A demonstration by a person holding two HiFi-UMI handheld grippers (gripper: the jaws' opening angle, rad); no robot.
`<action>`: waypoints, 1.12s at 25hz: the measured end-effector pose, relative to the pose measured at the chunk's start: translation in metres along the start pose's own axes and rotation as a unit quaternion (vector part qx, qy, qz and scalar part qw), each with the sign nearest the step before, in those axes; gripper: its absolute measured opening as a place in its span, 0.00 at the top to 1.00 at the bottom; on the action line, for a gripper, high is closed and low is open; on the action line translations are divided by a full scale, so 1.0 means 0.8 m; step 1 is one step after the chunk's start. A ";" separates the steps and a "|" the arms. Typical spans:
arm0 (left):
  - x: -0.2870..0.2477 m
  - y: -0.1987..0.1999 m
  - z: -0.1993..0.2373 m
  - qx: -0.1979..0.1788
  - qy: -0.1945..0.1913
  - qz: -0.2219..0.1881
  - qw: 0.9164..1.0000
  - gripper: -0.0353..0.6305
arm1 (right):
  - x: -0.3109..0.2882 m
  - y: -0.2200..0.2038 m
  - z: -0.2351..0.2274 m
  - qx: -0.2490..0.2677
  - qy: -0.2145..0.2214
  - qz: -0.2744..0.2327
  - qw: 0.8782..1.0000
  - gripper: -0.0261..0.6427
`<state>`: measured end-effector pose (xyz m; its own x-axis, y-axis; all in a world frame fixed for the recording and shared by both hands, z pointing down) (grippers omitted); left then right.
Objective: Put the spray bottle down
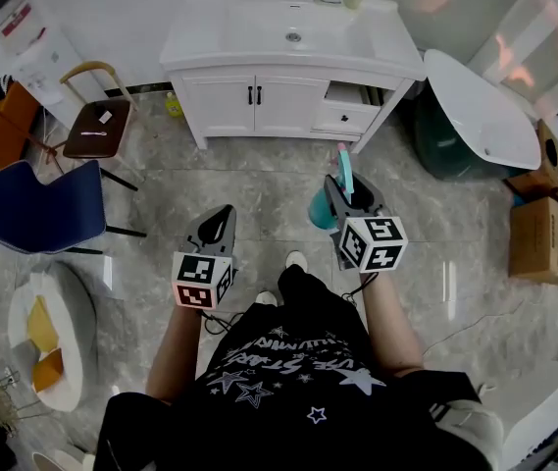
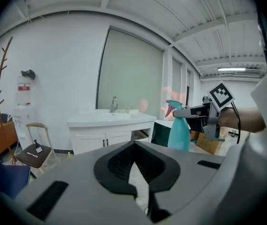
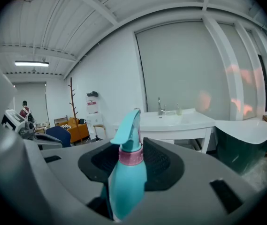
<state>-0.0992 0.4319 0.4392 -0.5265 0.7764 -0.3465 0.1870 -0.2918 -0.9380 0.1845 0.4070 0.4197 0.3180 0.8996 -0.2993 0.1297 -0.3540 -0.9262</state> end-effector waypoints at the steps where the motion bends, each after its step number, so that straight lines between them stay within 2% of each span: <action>1: -0.001 -0.001 0.001 0.001 0.001 0.002 1.000 0.92 | -0.002 0.002 0.001 0.000 0.002 -0.003 1.000 0.72; 6: -0.017 0.000 0.007 0.003 -0.002 0.009 1.000 0.92 | -0.025 0.009 -0.010 -0.003 0.009 -0.010 1.000 0.72; 13: -0.083 0.024 0.046 -0.007 0.023 0.020 1.000 0.92 | -0.123 0.028 -0.052 -0.022 0.029 -0.007 0.999 0.72; 21: -0.219 0.085 0.113 -0.010 0.058 0.016 0.998 0.92 | -0.278 0.102 -0.121 -0.028 0.056 -0.017 0.998 0.72; 28: -0.326 0.132 0.149 -0.004 0.078 0.016 0.997 0.92 | -0.388 0.164 -0.180 -0.022 0.078 -0.020 0.997 0.72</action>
<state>-0.0411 0.1323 0.4314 -0.3854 0.8442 -0.3725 0.2083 -0.3137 -0.9264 0.2381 0.0448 0.4240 0.4530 0.8637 -0.2208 0.1856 -0.3336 -0.9243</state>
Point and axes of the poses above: the fingertips, and each gripper's own axes: x backward along the fingers, z to its left, y out of its top, the point moved 8 cm from there along x, backward along the fingers, and after that the axes turned 5 degrees about -x, right-handed, at the moved point
